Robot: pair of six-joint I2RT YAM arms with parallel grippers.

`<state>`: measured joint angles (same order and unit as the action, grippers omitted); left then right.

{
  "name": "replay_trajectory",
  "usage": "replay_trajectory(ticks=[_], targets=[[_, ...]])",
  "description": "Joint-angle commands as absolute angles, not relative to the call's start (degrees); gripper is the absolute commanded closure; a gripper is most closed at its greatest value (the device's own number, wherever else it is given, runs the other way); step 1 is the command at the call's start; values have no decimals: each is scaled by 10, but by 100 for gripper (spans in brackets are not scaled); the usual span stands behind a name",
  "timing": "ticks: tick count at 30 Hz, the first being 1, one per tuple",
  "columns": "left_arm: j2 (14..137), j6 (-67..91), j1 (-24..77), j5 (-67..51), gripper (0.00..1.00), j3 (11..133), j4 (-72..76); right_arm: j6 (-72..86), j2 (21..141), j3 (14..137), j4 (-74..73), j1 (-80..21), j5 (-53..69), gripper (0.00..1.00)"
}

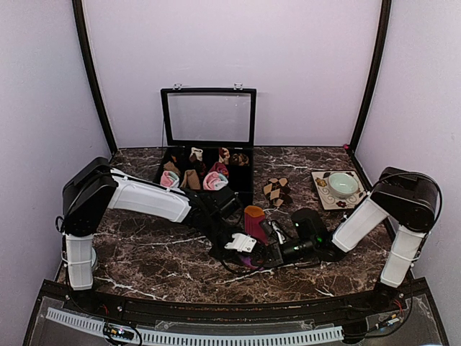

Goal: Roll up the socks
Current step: Roll the sock at the center of the board.

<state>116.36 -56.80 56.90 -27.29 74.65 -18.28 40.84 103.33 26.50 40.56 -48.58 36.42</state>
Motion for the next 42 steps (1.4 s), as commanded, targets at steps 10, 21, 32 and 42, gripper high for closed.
replay_trajectory(ticks=[10,21,32,42], targets=[[1197,-553,565,-269,87,736,-253,393,979,216,227,-480,243,67],[1270,-507,523,-414,90,827,-396,313,766,198,120,-480,44,1],[1347,-490,509,-444,91,911,-500,257,464,57,292,-483,-13,1],[1446,-416,503,-429,94,1028,-572,41,594,116,259,-650,-37,24]])
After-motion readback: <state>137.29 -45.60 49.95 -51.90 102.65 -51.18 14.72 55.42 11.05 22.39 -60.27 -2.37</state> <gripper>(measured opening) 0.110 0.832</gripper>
